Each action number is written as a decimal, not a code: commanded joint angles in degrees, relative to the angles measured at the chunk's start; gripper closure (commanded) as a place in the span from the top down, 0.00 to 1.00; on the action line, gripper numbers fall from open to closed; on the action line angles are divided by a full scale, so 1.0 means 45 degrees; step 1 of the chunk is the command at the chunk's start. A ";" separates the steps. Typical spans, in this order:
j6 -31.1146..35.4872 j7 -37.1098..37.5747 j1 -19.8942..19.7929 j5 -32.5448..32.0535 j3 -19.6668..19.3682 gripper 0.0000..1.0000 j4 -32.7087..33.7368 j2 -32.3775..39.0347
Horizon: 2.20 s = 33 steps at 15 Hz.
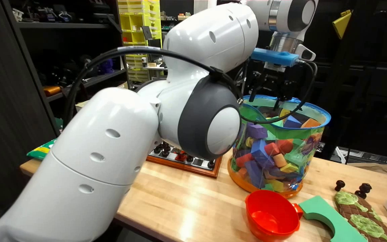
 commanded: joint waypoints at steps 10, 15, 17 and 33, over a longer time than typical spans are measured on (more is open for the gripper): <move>-0.0918 0.0767 -0.0262 -0.0148 0.0381 1.00 0.1446 0.1541; -0.1460 0.1305 -0.0277 -0.0302 0.0534 1.00 0.2266 0.2111; -0.1565 0.1582 -0.0400 -0.0284 0.0578 1.00 0.2543 0.2176; -0.2230 0.3194 -0.1004 -0.0242 0.0646 1.00 0.2693 0.2673</move>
